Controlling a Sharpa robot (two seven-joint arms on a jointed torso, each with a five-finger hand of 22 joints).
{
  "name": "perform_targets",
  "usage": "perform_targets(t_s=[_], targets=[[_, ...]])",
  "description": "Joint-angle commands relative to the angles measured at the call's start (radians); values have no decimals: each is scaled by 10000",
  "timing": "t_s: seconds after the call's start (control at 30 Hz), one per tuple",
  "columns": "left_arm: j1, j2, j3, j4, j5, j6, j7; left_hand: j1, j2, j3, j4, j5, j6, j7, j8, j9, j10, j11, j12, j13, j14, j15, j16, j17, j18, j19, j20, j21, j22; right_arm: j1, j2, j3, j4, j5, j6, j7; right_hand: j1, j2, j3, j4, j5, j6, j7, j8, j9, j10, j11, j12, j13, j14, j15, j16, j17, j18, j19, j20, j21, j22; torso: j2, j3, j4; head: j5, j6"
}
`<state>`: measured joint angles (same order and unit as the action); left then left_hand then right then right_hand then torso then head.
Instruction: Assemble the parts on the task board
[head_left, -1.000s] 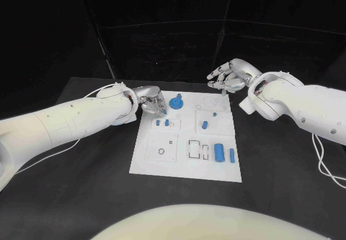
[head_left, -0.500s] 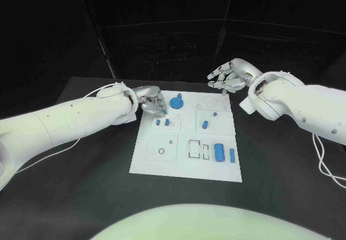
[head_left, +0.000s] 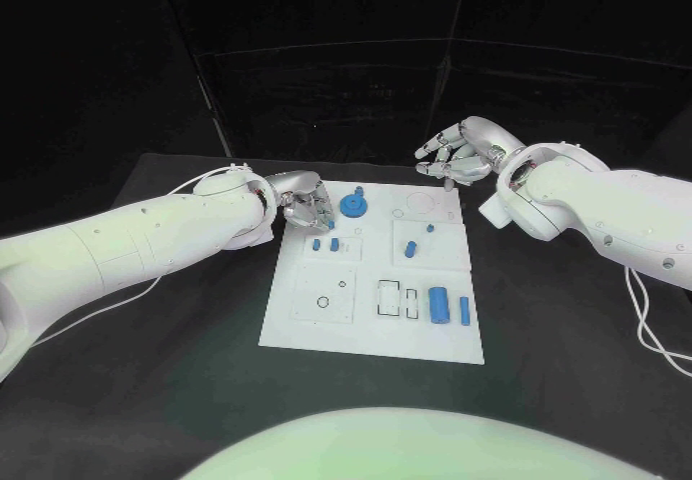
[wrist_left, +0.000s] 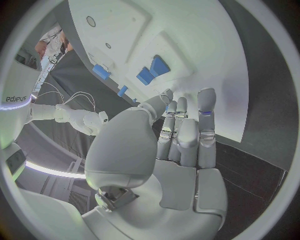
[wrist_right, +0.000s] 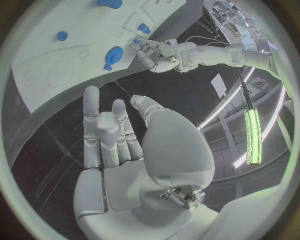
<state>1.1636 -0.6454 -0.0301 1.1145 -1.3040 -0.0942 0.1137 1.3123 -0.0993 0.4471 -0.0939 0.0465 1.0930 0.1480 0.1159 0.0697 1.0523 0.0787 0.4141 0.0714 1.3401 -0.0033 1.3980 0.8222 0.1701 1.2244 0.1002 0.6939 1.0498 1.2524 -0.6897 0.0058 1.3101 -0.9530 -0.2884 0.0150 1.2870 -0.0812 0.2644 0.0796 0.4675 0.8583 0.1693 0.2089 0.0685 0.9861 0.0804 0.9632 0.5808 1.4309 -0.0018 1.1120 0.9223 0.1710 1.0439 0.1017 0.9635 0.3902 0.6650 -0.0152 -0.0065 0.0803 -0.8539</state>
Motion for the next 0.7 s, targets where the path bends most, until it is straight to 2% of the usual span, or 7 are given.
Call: perform_targets(t_s=[0.03,0.27,0.7], targets=[[9,4,7,4,30,-80,63,36,-108,-4,-6,18,-121,15,-60,-17,14,38,-42,4,-9,87,-51,12,-19,2,58,52,13,18,-5,7,23,25,-76,73,81,-52,22,63,10,59,-29,66,-2,-5,-63,59,-17,41,-42,-33,-10,133,46,-7,-49,-15,-5,1,-1,-9,9],[7,1,7,6,30,-82,55,45,-145,2,-7,18,-308,79,-175,-44,38,70,-57,9,-7,111,-48,10,-17,9,77,30,15,18,-5,7,22,25,-79,76,81,-52,22,63,10,59,-29,66,-2,-5,-63,59,-17,41,-42,-33,-10,133,46,-7,-49,-15,1,-4,-3,-12,5],[6,-32,7,16,30,-10,-5,74,-137,22,-17,20,-332,96,-192,-43,47,76,-61,11,-17,117,-54,-20,-17,12,83,25,17,18,-7,7,17,25,-78,72,81,-52,22,63,10,59,-29,66,-2,-5,-63,59,-17,41,-42,-33,-10,133,46,-7,-49,-15,-1,-6,1,-9,17]])
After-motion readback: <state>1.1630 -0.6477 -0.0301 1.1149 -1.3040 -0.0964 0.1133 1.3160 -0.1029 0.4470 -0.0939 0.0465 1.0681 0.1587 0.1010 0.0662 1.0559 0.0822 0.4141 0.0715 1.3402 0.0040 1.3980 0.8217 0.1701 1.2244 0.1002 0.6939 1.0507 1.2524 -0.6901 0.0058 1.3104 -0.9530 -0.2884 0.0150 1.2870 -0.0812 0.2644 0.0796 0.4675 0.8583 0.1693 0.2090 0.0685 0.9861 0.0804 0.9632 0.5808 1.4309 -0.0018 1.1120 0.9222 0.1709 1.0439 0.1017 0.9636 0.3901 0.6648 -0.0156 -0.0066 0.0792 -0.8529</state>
